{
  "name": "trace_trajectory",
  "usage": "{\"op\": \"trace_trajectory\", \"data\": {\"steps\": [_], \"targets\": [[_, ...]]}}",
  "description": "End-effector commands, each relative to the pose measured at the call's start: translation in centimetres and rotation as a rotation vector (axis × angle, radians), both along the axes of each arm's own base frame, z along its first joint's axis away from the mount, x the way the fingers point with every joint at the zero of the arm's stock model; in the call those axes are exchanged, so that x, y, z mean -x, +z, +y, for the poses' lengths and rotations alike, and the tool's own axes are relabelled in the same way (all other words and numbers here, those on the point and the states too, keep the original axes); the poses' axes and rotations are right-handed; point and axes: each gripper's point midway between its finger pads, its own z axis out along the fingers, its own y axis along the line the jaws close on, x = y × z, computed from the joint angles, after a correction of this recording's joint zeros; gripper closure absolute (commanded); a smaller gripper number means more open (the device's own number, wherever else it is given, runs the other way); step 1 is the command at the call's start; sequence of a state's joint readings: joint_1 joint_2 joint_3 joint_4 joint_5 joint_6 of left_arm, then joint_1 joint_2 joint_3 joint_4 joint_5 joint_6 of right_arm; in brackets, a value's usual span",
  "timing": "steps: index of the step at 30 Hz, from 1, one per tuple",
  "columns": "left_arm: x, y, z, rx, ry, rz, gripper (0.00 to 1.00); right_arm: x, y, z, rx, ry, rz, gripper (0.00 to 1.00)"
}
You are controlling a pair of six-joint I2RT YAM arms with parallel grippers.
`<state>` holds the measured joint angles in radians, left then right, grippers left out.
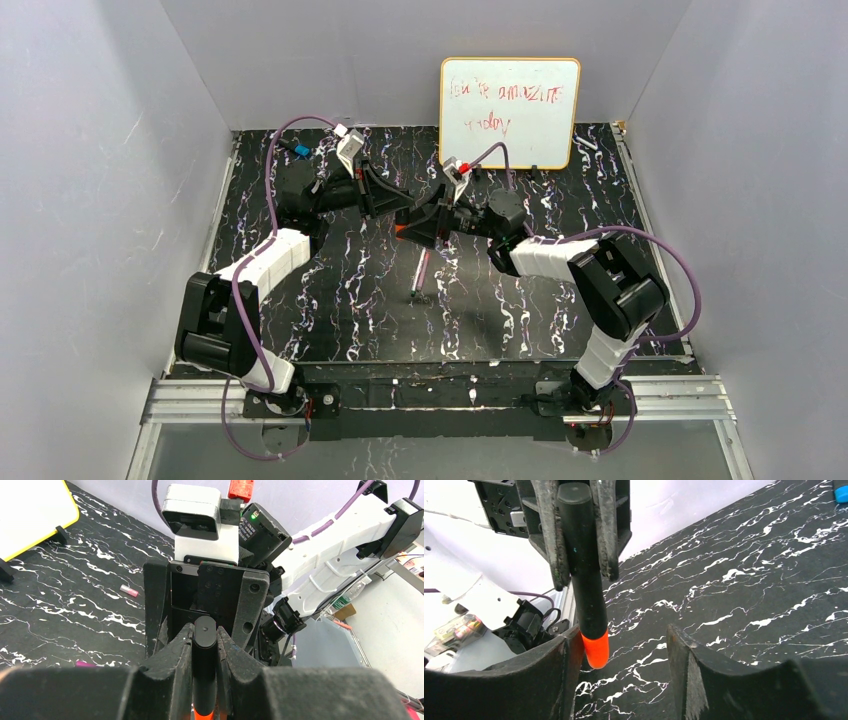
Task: Insert the pens into the pen caps
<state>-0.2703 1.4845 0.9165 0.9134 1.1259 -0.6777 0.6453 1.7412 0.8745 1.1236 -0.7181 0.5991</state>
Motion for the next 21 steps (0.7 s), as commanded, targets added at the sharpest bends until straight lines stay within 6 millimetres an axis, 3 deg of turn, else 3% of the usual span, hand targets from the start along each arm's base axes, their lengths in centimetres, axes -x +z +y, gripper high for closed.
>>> {"op": "trace_trajectory", "data": {"steps": [1, 5, 15, 21], "targets": [[1.5, 2.3, -0.1, 0.018, -0.035, -0.066, 1.00, -0.4, 2.1, 0.5, -0.040, 0.006, -0.054, 0.36], [1.3, 2.2, -0.1, 0.017, -0.033, -0.071, 1.00, 0.1, 1.7, 0.5, -0.031, 0.029, -0.040, 0.48], [0.4, 2.6, -0.2, 0.021, -0.010, -0.093, 1.00, 1.0, 1.2, 0.4, -0.012, 0.064, -0.028, 0.50], [0.2, 2.7, -0.3, 0.022, -0.007, -0.098, 1.00, 1.3, 1.2, 0.5, -0.013, 0.075, -0.028, 0.64]]}}
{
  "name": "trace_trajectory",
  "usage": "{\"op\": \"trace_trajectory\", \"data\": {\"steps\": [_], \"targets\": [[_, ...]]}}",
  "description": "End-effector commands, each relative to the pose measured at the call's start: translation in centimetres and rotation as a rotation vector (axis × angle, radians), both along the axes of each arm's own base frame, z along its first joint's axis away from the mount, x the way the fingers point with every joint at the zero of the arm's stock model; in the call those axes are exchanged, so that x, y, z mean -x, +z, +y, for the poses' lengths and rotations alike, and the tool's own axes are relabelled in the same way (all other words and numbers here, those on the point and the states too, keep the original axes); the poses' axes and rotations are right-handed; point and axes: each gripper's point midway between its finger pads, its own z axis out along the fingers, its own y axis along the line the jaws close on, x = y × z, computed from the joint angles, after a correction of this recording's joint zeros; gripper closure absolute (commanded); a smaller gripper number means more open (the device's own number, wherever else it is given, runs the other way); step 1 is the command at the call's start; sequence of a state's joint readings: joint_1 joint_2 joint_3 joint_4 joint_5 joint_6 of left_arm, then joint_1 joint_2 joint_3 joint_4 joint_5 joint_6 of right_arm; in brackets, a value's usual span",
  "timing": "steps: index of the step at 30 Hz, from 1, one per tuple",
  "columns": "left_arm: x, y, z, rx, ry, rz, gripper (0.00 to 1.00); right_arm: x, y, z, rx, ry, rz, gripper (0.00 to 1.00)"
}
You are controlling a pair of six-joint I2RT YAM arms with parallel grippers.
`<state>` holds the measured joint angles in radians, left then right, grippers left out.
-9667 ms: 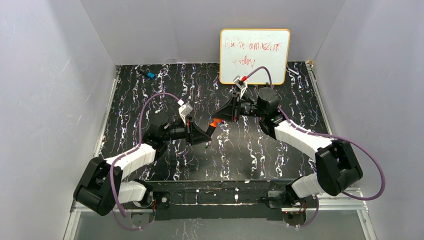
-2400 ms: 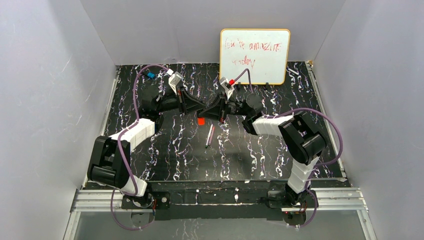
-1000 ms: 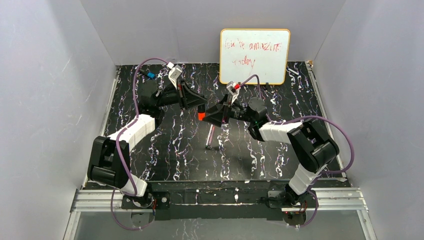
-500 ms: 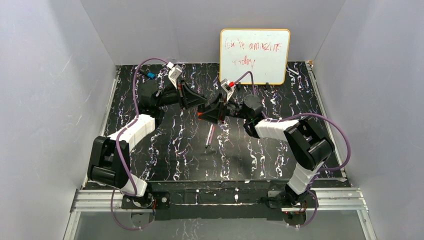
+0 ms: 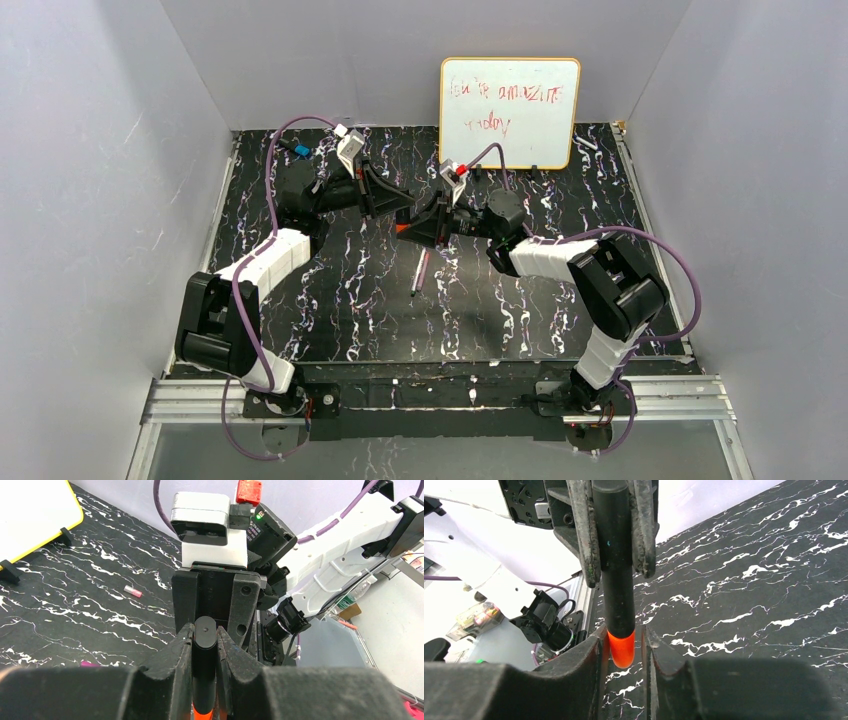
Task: Insert the pens into the pen caps
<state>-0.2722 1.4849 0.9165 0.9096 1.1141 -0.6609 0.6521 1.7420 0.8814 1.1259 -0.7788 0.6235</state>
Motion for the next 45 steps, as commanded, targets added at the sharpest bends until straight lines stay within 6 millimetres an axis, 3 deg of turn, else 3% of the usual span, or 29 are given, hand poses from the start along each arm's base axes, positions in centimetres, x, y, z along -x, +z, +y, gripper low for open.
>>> {"op": "trace_trajectory", "data": {"steps": [1, 6, 9, 10, 30, 45], "targets": [[0.4, 2.6, -0.2, 0.023, -0.017, -0.083, 1.00, 0.0, 1.0, 0.3, -0.016, 0.006, -0.038, 0.66], [0.3, 2.7, -0.2, 0.024, -0.012, -0.087, 1.00, 0.2, 1.1, 0.3, -0.016, 0.018, -0.036, 0.79], [0.4, 2.6, -0.2, 0.023, -0.013, -0.083, 1.00, 0.4, 1.2, 0.2, -0.015, 0.022, -0.036, 0.98], [0.5, 2.5, -0.2, 0.022, -0.016, -0.079, 1.00, 0.3, 1.3, 0.2, -0.014, 0.015, -0.032, 0.99], [3.2, -1.1, 0.4, -0.007, -0.036, 0.000, 1.00, 0.5, 4.9, -0.2, -0.038, -0.004, -0.117, 0.99], [5.0, -3.6, -0.4, -0.030, -0.060, 0.062, 1.00, 0.3, 5.2, 0.2, -0.044, 0.018, -0.133, 0.99]]}}
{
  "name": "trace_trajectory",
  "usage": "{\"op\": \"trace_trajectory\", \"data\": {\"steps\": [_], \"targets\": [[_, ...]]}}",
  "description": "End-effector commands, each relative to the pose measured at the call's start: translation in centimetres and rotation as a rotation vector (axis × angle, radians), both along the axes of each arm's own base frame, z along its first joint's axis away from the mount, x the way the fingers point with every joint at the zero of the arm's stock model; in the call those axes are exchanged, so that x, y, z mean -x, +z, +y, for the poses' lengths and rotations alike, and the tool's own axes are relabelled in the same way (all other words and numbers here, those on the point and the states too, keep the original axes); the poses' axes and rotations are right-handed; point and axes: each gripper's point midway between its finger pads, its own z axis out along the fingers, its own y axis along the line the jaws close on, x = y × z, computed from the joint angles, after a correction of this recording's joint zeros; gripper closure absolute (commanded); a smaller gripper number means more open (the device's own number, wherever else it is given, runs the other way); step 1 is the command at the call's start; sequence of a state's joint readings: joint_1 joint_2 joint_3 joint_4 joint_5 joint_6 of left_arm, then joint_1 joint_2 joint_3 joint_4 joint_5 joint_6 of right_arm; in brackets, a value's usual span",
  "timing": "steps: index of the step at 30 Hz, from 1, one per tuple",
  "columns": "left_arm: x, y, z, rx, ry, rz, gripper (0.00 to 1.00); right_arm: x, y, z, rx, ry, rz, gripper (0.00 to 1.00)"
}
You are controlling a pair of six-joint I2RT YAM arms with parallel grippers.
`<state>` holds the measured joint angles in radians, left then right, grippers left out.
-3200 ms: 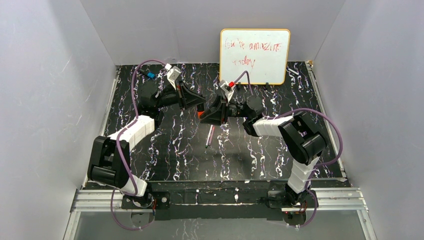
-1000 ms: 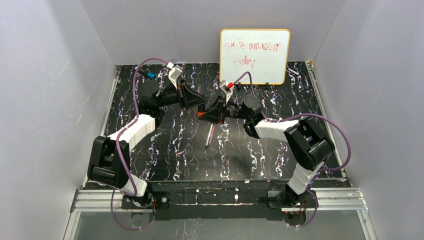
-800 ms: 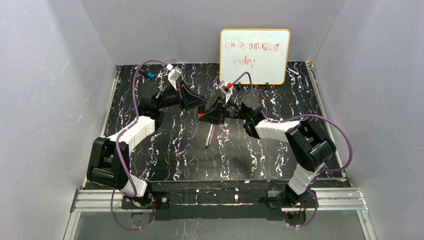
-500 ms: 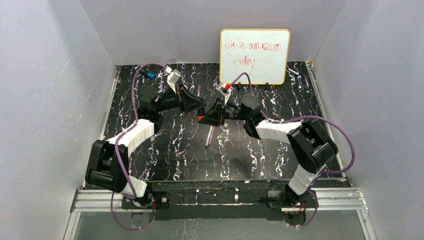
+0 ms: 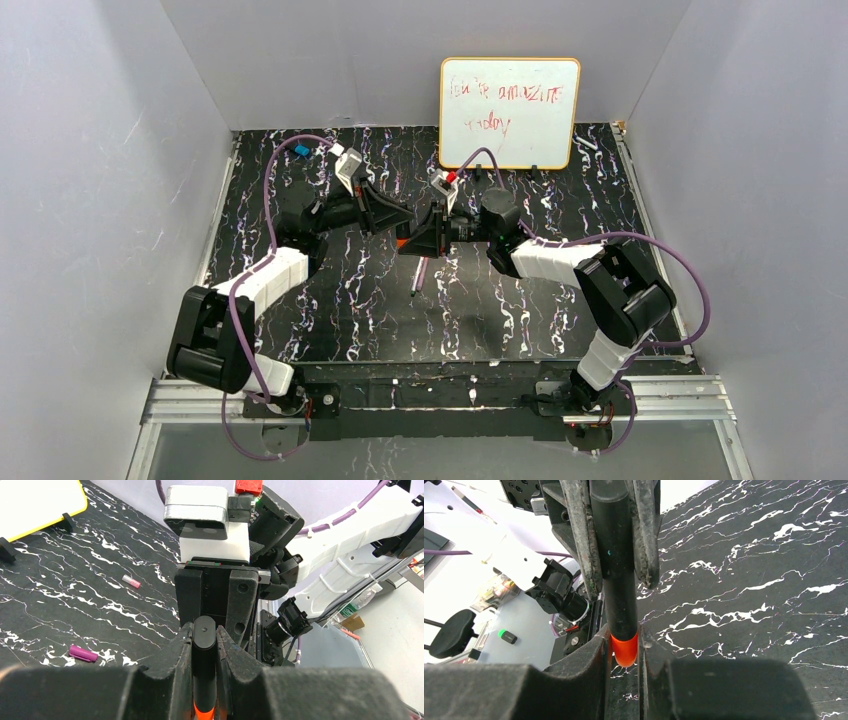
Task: Insert the pens into the pen caps
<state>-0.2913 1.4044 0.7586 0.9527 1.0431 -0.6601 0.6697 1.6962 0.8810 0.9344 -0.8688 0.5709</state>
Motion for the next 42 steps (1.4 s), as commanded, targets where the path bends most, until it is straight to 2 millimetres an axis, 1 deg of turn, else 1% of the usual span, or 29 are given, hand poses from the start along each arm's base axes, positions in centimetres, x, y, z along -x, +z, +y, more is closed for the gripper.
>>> {"op": "trace_trajectory", "data": {"steps": [1, 12, 23, 32, 38, 42], "targets": [[3.1, -1.4, -0.7, -0.032, -0.112, 0.029, 1.00, -2.4, 6.8, 0.4, -0.149, -0.080, -0.184, 0.99], [3.5, -2.5, -1.0, -0.045, -0.122, 0.056, 1.00, -2.5, 7.5, 0.4, -0.150, -0.072, -0.198, 0.99], [4.6, -5.3, -0.9, -0.112, -0.111, 0.096, 1.00, -2.5, 9.1, -0.2, -0.167, -0.087, -0.240, 0.99], [5.4, -6.4, -0.6, -0.136, -0.116, 0.116, 1.00, -3.0, 11.3, -0.9, -0.206, -0.118, -0.292, 0.99], [6.0, -6.6, -0.5, -0.134, -0.138, 0.112, 1.00, -2.6, 13.2, -1.3, -0.257, -0.104, -0.328, 0.99], [6.5, -6.4, -0.5, -0.119, -0.150, 0.106, 1.00, -2.4, 14.4, -1.6, -0.284, -0.086, -0.348, 0.99]]}}
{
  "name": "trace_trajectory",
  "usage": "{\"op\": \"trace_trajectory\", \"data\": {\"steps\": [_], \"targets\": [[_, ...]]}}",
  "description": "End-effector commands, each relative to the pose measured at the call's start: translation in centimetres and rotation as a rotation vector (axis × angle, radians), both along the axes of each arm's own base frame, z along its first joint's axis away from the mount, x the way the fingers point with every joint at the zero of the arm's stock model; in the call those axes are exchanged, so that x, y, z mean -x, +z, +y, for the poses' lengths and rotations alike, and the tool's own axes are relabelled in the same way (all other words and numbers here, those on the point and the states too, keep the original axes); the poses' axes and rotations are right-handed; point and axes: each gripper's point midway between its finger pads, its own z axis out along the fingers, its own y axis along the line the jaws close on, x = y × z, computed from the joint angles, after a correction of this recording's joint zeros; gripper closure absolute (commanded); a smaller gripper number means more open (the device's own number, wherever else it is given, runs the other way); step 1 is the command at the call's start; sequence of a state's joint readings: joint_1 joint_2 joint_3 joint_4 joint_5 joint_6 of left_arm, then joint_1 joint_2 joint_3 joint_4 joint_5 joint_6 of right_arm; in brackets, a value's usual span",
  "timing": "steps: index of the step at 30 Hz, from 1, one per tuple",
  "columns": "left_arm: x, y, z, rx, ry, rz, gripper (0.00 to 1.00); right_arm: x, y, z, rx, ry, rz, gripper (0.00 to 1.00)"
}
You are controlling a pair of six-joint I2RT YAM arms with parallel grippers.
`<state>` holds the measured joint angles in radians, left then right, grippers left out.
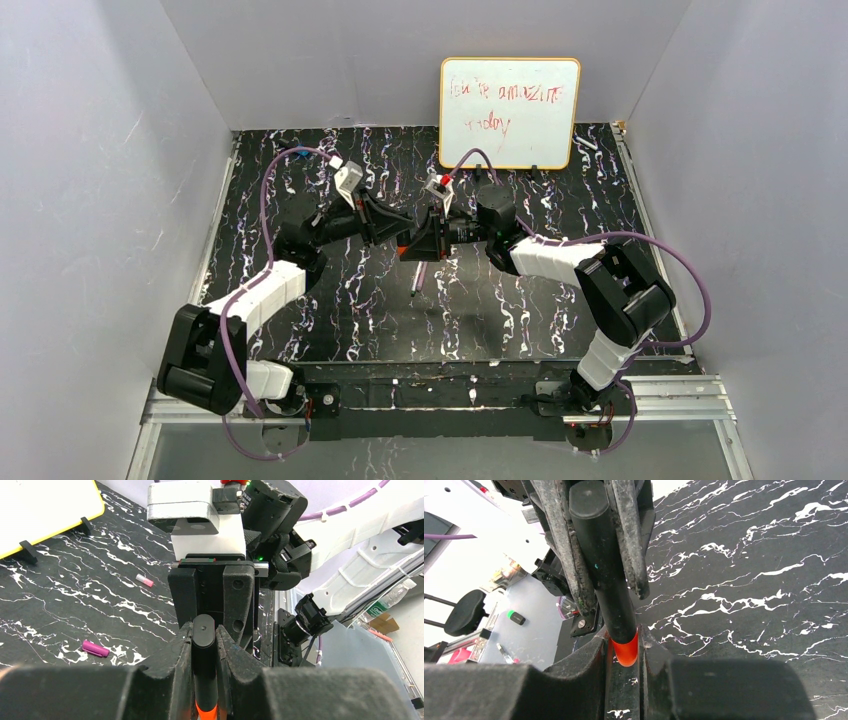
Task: Insert the pens into the pen caps
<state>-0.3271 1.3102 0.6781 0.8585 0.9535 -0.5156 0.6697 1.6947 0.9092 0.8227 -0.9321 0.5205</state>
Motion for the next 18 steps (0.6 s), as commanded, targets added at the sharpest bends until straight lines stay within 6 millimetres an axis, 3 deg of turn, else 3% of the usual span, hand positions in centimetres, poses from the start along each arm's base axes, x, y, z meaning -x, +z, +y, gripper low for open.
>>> {"op": "trace_trajectory", "data": {"steps": [1, 18], "targets": [[5.4, -4.7, -0.5, -0.067, -0.209, 0.168, 1.00, -3.1, 15.4, -1.4, -0.347, -0.135, -0.359, 0.99], [6.7, -4.1, -1.6, -0.050, -0.254, 0.158, 1.00, -3.6, 18.3, -2.5, -0.406, -0.091, -0.400, 0.99]]}}
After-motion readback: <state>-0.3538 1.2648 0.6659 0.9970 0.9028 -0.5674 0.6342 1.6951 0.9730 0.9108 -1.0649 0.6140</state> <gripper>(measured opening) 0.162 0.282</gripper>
